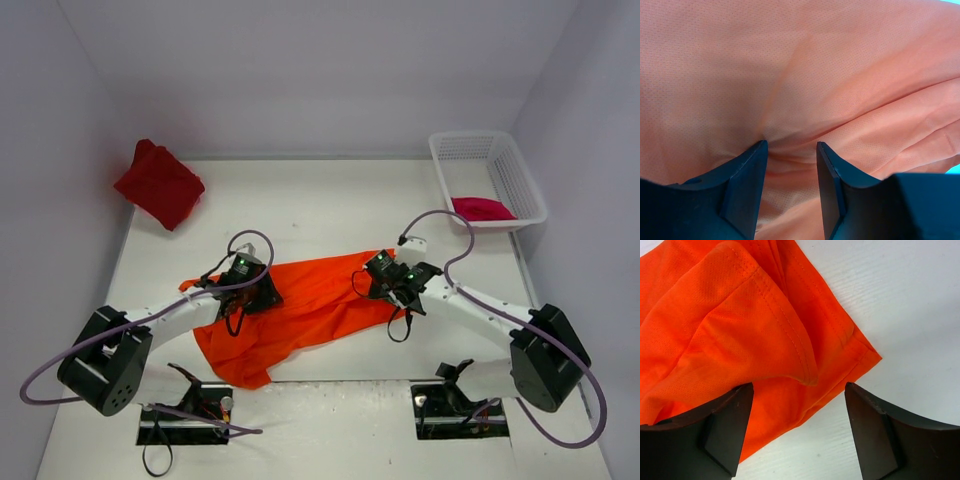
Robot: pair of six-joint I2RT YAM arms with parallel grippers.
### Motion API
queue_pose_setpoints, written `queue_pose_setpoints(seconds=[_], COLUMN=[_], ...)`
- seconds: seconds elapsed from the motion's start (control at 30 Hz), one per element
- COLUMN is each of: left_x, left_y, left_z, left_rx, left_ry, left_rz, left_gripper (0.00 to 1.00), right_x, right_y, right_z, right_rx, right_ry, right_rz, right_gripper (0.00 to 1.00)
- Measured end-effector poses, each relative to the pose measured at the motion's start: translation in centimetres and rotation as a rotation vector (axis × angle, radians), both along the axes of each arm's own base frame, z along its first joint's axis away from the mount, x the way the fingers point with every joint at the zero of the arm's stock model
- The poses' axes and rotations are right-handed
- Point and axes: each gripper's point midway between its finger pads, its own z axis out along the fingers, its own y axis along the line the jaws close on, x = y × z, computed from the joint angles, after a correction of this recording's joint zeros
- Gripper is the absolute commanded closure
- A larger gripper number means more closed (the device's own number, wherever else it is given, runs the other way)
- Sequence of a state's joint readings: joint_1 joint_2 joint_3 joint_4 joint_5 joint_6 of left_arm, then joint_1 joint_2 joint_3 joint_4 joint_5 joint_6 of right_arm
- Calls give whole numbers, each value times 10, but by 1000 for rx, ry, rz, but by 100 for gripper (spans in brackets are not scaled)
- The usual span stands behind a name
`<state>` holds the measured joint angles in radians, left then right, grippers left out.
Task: Fold and stack the t-shirts
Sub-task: Fold the flattened tshirt in 1/3 of the way
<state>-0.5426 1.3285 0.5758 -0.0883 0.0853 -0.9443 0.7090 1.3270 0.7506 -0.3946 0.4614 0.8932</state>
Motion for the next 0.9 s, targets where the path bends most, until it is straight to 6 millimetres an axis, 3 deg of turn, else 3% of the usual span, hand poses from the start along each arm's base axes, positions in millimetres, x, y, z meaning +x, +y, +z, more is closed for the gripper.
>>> queue_pose_setpoints(seconds=[0.33, 0.5, 0.73, 0.9], left_x=[-2, -2, -2, -2], left_y=[1, 1, 2, 2], left_z=[0, 0, 0, -1], left_rx=[4, 5, 5, 3], left_ry=[5, 6, 6, 4], left_rz=[0, 0, 0, 0], left_gripper=[61, 61, 61, 61], right_x=[2, 14, 34, 55], right_y=[5, 9, 12, 16], right_z=[26, 39, 25, 26], right_rx=[80, 63, -56, -99], right_ry=[-78, -108, -79, -99], right_rz=[-3, 2, 0, -3], right_gripper=[28, 29, 32, 33])
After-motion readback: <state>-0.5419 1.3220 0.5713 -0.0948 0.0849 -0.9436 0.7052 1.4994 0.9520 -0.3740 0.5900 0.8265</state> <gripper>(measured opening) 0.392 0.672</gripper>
